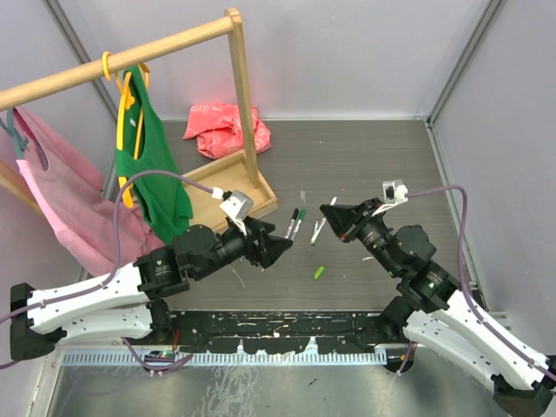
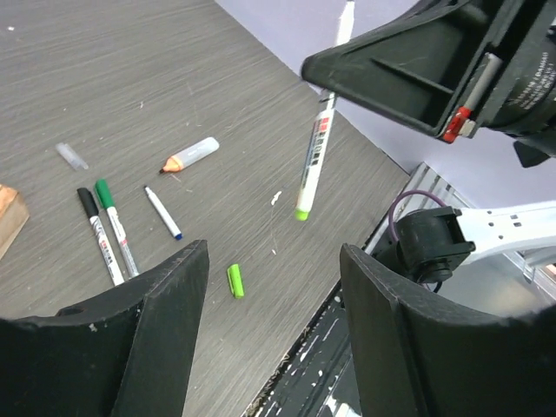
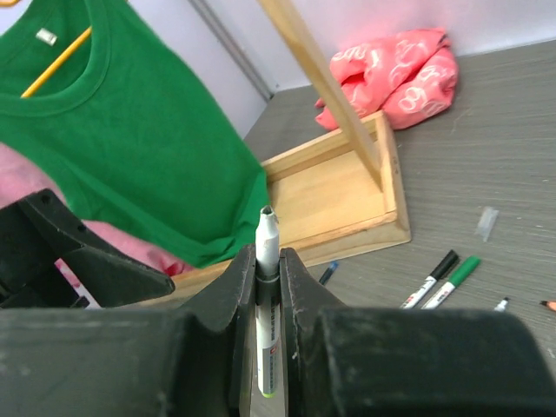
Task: Insert the pens into the pen caps
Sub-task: Place the pen cap at the center of the board.
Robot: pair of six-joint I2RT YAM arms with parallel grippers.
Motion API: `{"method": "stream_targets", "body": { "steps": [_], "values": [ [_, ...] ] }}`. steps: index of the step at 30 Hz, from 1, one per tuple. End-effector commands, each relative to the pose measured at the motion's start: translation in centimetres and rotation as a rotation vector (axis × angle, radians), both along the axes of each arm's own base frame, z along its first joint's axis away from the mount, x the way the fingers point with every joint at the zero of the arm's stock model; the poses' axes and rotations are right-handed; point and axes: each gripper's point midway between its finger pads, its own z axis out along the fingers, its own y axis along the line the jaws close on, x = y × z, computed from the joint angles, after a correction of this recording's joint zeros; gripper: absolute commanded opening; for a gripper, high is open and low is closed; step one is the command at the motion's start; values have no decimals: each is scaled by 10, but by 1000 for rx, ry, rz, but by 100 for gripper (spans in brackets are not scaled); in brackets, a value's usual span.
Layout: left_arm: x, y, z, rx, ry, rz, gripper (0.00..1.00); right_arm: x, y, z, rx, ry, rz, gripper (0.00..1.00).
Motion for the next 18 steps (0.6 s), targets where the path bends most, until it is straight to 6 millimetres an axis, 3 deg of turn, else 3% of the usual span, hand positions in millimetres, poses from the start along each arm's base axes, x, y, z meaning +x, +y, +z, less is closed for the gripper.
{"method": "stream_targets", "body": {
  "steps": [1,12,18],
  "values": [
    [-4,-6,34,-54,-76,-52,63,-14,22,49,72,-117,147,0],
    [-7,-24,44,-94,-87,-106,64,-23,62,46,102,-91,336,0],
    [-2,-30,42,-93,-86,-89,59,-26,71,49,173,-75,387,0]
  ]
}}
